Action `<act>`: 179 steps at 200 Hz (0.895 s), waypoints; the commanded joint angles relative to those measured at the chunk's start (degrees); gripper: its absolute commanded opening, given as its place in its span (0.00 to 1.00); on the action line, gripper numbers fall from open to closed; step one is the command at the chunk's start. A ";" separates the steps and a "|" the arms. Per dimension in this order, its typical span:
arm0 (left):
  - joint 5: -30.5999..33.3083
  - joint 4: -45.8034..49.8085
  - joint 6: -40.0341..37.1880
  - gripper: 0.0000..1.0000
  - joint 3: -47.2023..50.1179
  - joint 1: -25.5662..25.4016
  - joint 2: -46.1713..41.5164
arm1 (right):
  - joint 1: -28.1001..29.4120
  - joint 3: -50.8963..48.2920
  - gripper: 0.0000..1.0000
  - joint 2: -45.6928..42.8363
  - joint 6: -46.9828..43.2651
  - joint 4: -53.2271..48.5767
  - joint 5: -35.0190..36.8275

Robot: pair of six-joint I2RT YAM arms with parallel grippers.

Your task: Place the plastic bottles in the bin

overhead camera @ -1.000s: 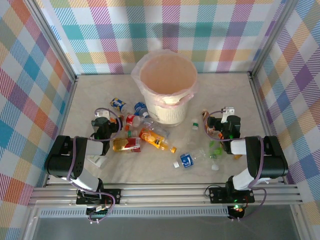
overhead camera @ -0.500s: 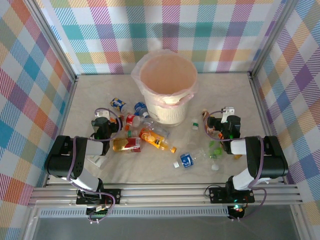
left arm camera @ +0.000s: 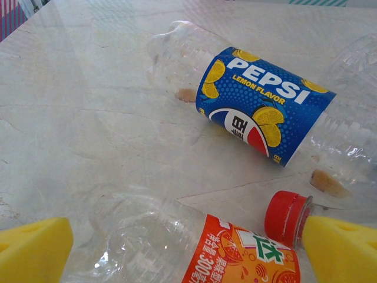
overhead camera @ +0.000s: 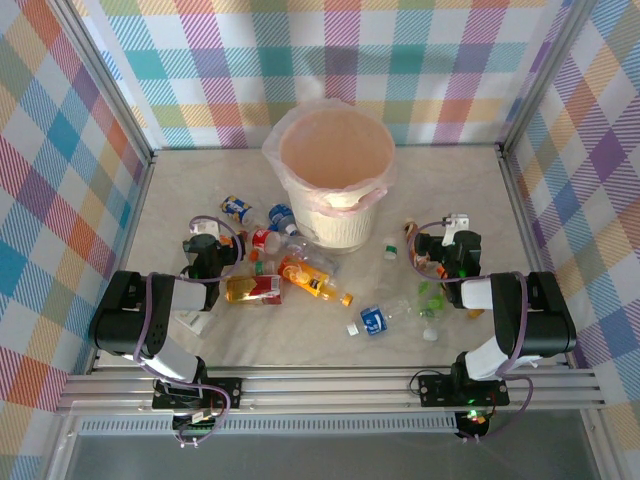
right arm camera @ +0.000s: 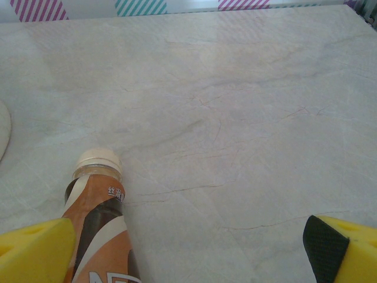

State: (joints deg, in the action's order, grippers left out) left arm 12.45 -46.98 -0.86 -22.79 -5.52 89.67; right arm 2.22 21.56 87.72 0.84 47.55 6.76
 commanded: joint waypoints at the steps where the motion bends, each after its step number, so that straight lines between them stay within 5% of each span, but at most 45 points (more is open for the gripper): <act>1: -0.83 -0.61 0.30 1.00 -0.67 0.42 0.00 | -0.31 1.11 1.00 0.26 0.62 1.62 -0.94; 92: -0.79 -0.65 0.32 1.00 -0.57 0.42 -0.26 | -0.37 0.94 1.00 0.17 0.57 1.89 -0.93; 143: -0.02 14.10 0.60 1.00 -5.87 0.42 -7.40 | -0.35 1.03 1.00 -4.08 0.50 -1.37 -0.62; 179: 1.67 20.93 2.80 1.00 -7.34 0.42 -15.24 | -0.34 2.91 1.00 -13.70 1.31 -14.27 2.89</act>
State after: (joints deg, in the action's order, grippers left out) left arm 12.82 -33.17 -0.62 -28.05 -5.52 79.77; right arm 2.22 21.80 80.93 0.89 41.87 7.14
